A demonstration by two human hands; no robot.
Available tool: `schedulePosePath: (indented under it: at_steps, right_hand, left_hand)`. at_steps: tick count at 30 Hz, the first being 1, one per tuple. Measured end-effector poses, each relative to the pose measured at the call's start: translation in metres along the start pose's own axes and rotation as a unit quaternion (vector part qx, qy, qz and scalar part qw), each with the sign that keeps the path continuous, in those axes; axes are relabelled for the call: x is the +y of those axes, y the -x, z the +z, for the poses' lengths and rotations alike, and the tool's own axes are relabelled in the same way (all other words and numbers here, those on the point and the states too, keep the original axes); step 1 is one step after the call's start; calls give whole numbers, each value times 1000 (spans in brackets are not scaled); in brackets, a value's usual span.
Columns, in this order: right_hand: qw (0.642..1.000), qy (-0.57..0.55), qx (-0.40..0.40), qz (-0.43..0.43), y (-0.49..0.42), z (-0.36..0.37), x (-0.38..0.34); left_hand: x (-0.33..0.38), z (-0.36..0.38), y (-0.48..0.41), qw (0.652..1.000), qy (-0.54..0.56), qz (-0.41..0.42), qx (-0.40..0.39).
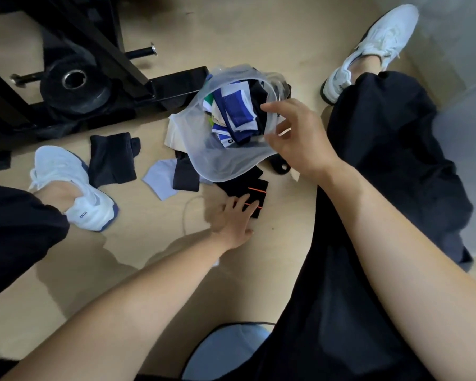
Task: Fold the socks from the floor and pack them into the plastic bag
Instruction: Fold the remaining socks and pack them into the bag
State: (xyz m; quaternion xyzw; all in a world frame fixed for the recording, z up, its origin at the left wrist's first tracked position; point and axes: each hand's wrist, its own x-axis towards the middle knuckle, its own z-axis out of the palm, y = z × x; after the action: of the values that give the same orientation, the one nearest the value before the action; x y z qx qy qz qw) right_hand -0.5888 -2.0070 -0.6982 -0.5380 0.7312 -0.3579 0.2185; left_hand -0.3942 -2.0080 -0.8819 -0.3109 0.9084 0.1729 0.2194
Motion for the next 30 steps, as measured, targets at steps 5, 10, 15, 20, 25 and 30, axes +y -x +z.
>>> schedulePosePath:
  at_steps: [5, 10, 15, 20, 25, 30]
  right_hand:
    - [1000, 6, -11, 6, 2, -4, -2]
    - [1000, 15, -10, 9, 9, -2, -8]
    - [998, 8, -69, -9, 26, 7, -17]
    - [983, 0, -180, -21, 41, 25, -20]
    - [966, 32, -256, 8, 49, 40, -19]
    - [946, -65, -313, 54, 55, 54, -23]
  left_hand:
    - [-16, 16, 18, 997, 7, 18, 80]
    - [-34, 23, 28, 982, 93, -79, 145]
    - [-41, 13, 26, 979, 93, -156, 94]
    - [-44, -12, 40, 972, 170, -122, 106]
    - [-56, -67, 81, 967, 243, -59, 38]
    - [-71, -122, 118, 901, 433, -20, 25]
